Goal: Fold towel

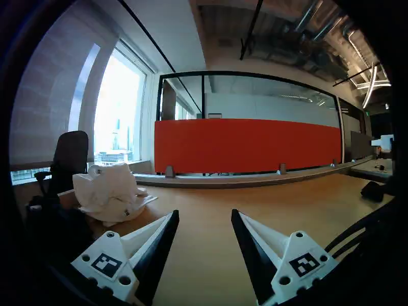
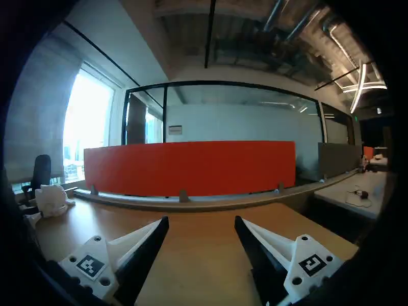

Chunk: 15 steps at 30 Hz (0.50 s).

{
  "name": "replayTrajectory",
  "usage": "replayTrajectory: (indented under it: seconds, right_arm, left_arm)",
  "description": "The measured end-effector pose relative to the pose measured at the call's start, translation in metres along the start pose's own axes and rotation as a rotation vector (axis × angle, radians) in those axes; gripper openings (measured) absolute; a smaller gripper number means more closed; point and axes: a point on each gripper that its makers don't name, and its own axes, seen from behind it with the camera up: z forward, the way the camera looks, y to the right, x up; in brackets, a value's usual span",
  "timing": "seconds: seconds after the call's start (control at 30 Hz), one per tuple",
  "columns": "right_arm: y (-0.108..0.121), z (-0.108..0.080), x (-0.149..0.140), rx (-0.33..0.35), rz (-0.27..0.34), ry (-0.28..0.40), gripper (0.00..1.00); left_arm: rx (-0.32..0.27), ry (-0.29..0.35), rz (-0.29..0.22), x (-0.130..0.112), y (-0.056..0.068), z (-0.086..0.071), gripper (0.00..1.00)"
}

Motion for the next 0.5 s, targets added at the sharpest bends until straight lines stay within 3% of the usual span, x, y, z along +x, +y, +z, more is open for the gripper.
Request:
replayTrajectory:
  seconds: [0.5]
  right_arm:
    - [0.012, -0.001, -0.059, -0.004, 0.050, -0.011, 1.00]
  left_arm:
    - [0.000, 0.000, 0.000, 0.001, 0.001, -0.001, 0.75]
